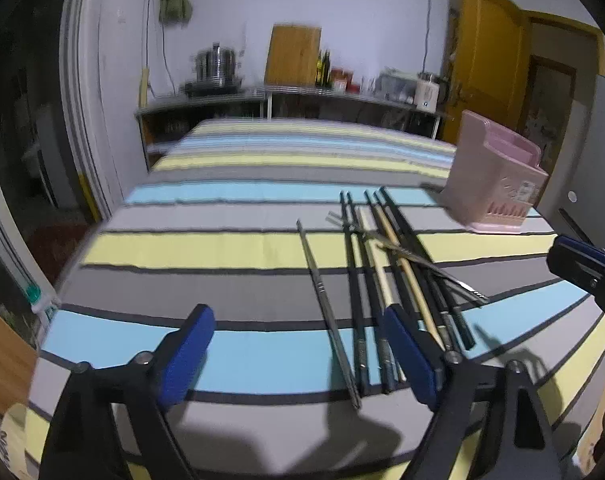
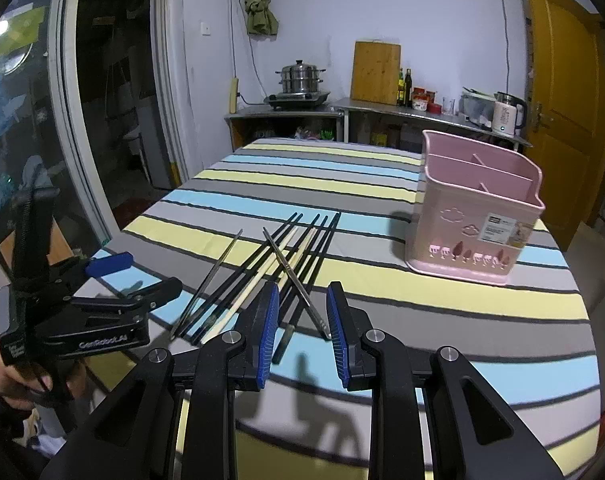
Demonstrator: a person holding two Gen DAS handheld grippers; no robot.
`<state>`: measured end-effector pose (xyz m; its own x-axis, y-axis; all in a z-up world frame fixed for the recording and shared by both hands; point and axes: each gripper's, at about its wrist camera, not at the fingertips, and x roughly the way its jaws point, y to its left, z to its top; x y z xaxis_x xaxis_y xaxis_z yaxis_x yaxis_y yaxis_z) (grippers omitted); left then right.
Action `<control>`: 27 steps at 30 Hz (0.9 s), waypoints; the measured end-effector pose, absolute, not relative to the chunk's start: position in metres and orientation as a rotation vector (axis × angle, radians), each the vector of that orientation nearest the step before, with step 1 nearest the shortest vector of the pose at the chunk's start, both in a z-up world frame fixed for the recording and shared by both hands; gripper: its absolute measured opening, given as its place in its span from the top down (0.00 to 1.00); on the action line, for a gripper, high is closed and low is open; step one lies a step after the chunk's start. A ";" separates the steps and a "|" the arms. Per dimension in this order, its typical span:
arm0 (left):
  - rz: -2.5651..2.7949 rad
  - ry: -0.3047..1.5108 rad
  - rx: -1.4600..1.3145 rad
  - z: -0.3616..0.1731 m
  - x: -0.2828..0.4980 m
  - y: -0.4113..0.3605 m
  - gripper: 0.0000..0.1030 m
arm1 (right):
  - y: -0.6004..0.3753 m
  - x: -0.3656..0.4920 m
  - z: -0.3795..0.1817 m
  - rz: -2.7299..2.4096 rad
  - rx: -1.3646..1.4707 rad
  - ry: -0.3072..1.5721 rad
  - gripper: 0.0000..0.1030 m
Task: Organize utensils
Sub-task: 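Lower the left tool onto a thin metal chopstick and grasp it while the right tool grasps another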
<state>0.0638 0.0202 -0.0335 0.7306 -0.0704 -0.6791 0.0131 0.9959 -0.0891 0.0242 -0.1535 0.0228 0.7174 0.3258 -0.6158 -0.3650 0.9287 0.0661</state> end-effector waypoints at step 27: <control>-0.125 0.966 -0.169 -0.058 0.160 0.039 0.80 | -0.077 0.167 -0.042 0.564 -0.160 0.952 0.83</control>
